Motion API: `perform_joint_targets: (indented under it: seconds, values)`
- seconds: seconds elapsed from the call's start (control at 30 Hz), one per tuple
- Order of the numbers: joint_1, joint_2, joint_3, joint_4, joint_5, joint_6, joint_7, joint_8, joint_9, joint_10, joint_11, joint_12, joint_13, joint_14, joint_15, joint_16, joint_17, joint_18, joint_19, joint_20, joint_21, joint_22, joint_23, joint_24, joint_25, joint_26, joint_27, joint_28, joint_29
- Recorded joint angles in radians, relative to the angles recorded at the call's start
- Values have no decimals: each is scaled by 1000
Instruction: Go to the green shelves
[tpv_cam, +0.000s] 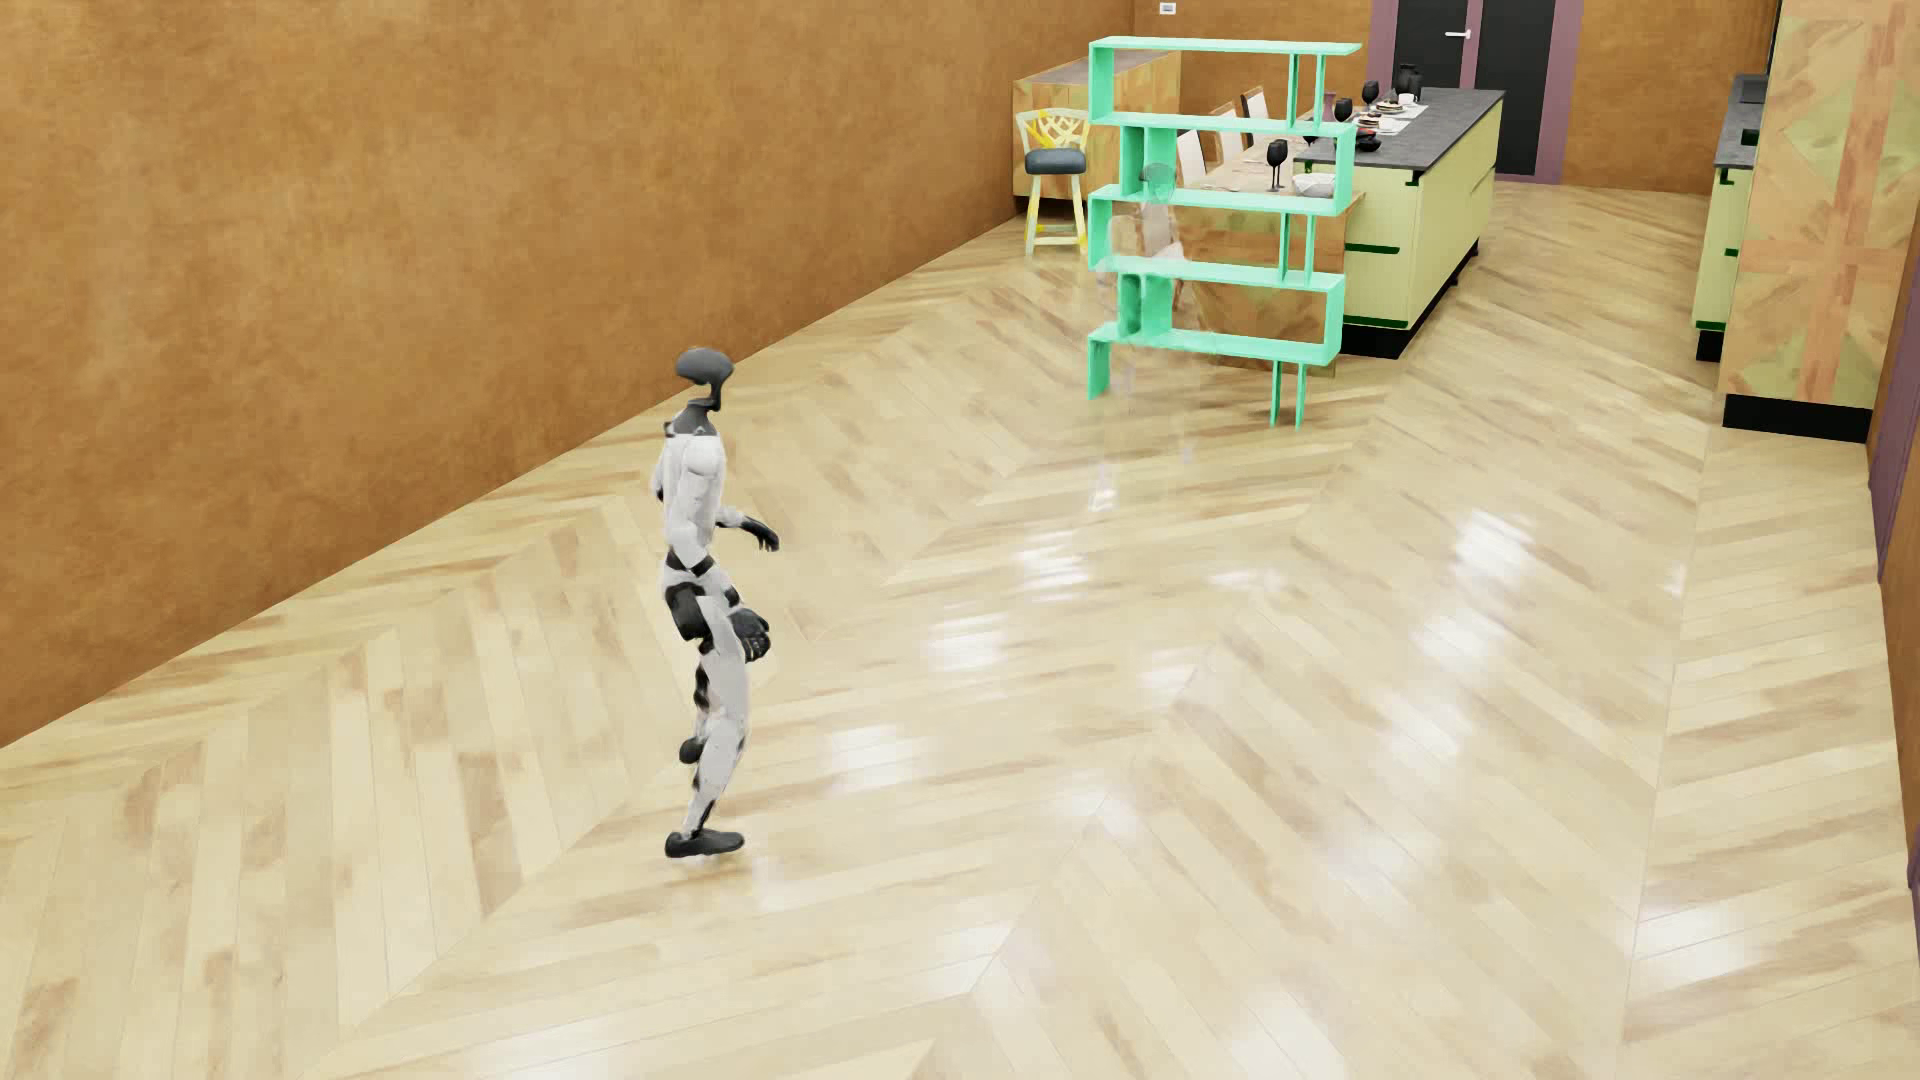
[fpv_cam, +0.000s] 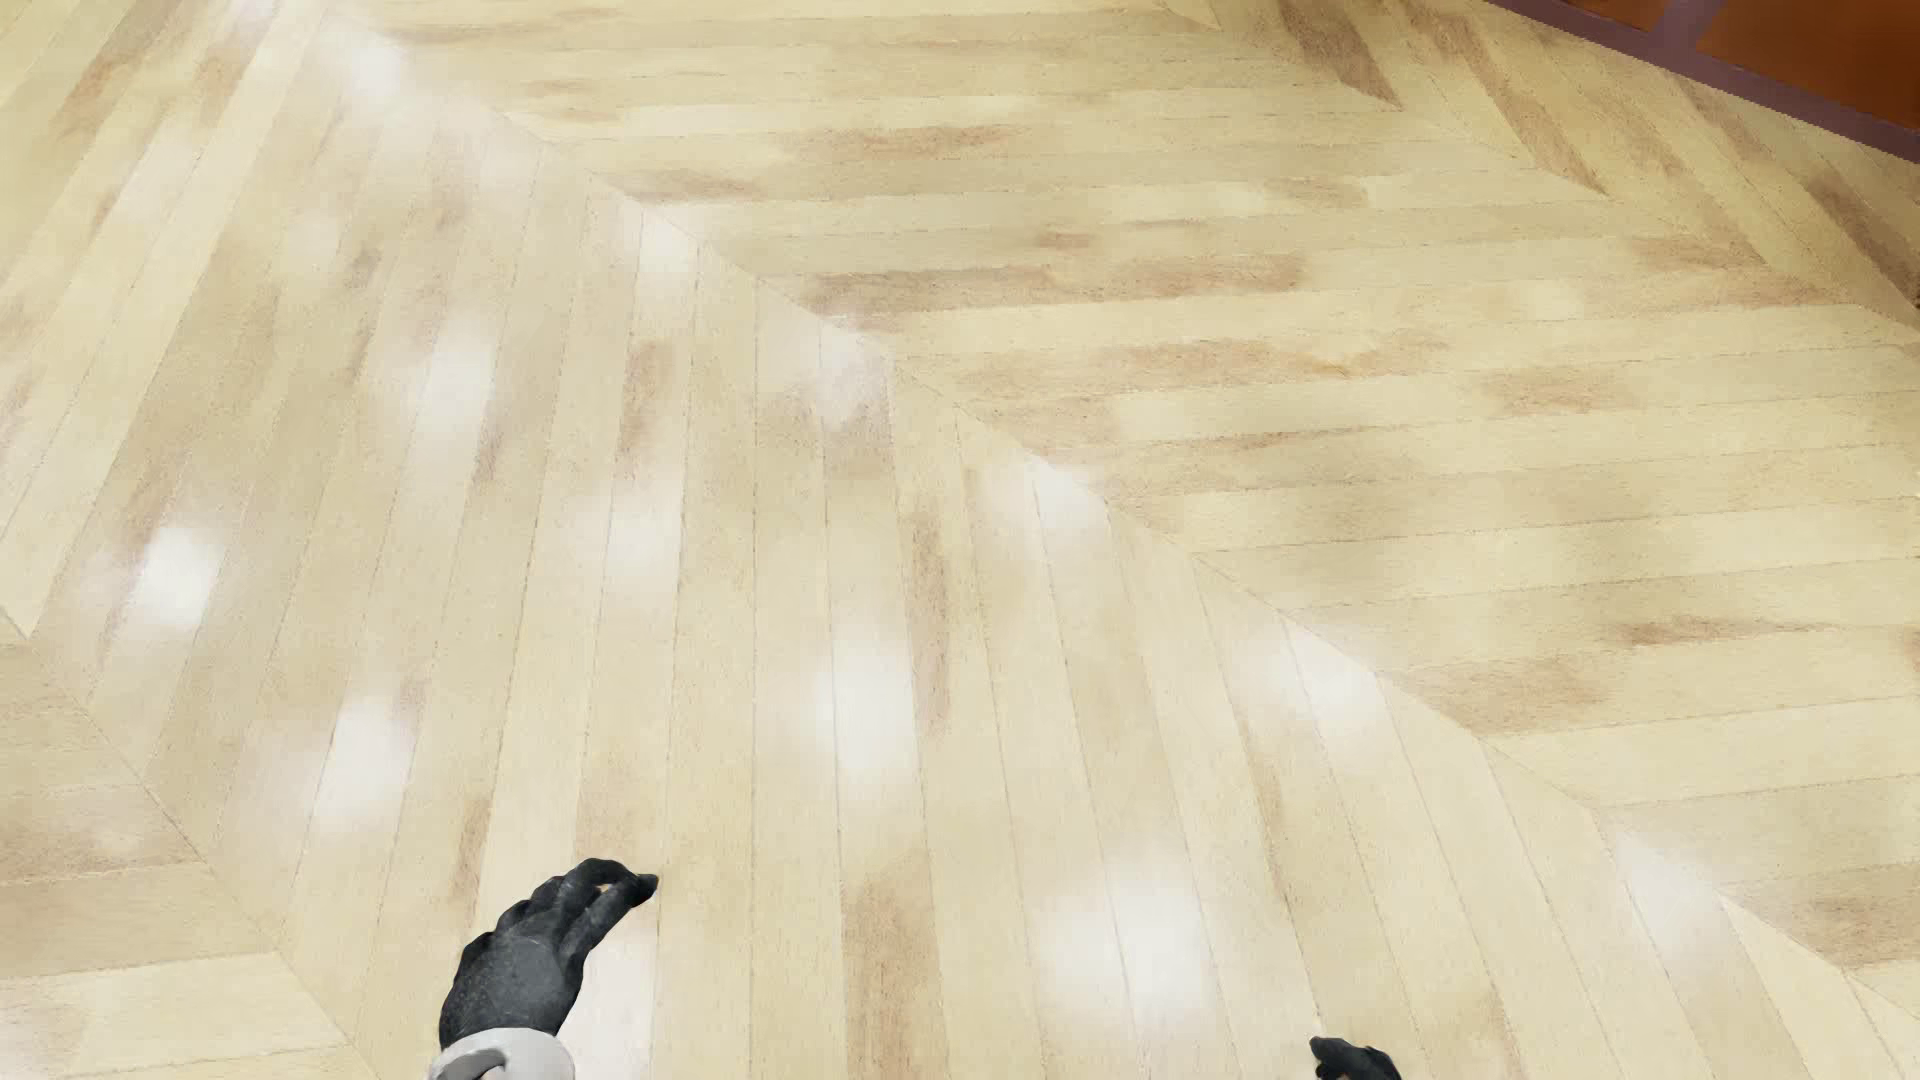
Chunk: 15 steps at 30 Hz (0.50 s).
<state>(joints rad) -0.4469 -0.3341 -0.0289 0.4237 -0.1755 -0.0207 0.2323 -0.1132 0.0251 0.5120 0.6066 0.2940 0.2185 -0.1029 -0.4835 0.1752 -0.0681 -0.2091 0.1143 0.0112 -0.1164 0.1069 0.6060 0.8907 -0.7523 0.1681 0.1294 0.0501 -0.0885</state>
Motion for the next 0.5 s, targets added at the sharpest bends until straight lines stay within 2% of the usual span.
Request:
perform_joint_targets:
  seconds: [0.03,0.07,0.1,0.13,0.23,0.27,0.33,0.4,0.43,0.5]
  values:
    - [11,40,4,-16,11,4,26,-7,-4,60,-63,-14,14,-59,27,3,-16,33,-1,-28,-10,43,47,20,6,-2,29,-31,17]
    - [38,82,5,-19,19,10,87,-15,-10,78,-130,-29,29,-89,56,-3,-35,69,0,-42,-16,87,85,18,2,0,49,-53,43]
    - [83,124,5,-11,24,16,164,-18,-16,38,-199,-42,43,-94,86,-23,-56,85,5,-38,-21,134,114,-10,-6,12,61,-60,70]
    - [132,163,7,-14,26,21,207,-13,-23,-14,-263,-56,54,-88,114,-48,-74,77,11,-21,-30,192,134,-57,-13,33,69,-54,88]
    - [212,215,9,-34,19,21,254,16,-36,-76,-339,-122,63,-106,143,-68,-69,54,34,9,-90,460,149,-184,3,133,79,-13,71]
    - [216,209,8,-40,10,17,267,27,-40,-74,-335,-149,57,-120,140,-52,-53,63,43,-9,-106,568,143,-199,14,169,73,-31,64]
    - [186,196,5,-48,-14,9,268,38,-45,-12,-327,-184,38,-176,129,3,-24,92,67,-90,-97,740,122,-181,21,206,43,-140,74]
    - [102,190,3,-35,-47,4,252,19,-43,142,-310,-189,29,-250,99,72,-3,124,98,-154,-63,790,93,-153,12,173,-3,-254,81]
    - [58,189,4,-24,-70,6,262,-2,-42,226,-292,-187,28,-281,80,103,7,141,114,-154,-53,765,78,-151,11,151,-22,-272,76]
    - [20,196,13,-35,-130,14,311,-59,-41,320,-246,-187,37,-351,57,135,16,195,133,-111,-42,643,47,-156,20,118,-32,-212,65]
